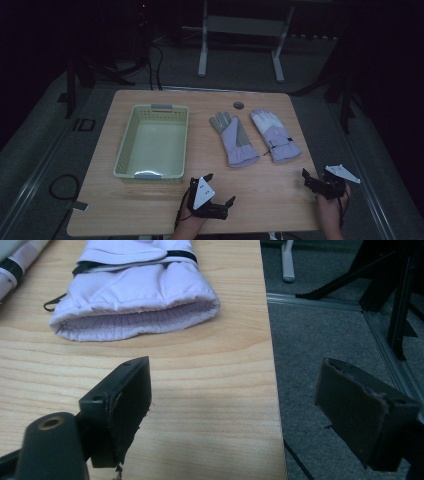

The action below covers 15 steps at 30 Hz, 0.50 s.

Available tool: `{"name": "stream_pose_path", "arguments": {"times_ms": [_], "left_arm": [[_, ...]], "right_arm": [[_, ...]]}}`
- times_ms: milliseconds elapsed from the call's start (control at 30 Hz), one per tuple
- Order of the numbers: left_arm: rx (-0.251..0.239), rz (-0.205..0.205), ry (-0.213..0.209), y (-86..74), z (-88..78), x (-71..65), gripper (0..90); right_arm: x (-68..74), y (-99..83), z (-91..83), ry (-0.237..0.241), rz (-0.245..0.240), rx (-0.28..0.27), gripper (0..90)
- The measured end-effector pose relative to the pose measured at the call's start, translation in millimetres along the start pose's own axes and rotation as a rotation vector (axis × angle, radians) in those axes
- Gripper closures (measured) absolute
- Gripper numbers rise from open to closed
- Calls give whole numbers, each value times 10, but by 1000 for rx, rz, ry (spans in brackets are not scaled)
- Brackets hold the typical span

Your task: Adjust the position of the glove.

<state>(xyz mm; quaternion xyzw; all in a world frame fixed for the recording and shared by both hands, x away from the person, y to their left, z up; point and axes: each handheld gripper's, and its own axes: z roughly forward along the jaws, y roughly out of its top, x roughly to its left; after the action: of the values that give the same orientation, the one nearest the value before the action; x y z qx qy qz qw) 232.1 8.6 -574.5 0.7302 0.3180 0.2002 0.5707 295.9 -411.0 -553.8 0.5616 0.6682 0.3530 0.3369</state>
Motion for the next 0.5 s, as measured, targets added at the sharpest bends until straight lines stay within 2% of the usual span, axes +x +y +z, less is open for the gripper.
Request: {"name": "stream_pose_path", "arguments": {"times_ms": [267, 433, 500], "left_arm": [[5, 8, -8, 2, 5, -3, 1], [6, -4, -9, 3, 6, 6, 1], [6, -4, -9, 3, 6, 6, 1]], "right_arm": [[-19, -15, -24, -17, 15, -7, 150], [-23, 11, -15, 10, 48, 52, 149], [1, 46, -13, 6, 70, 67, 149]]}}
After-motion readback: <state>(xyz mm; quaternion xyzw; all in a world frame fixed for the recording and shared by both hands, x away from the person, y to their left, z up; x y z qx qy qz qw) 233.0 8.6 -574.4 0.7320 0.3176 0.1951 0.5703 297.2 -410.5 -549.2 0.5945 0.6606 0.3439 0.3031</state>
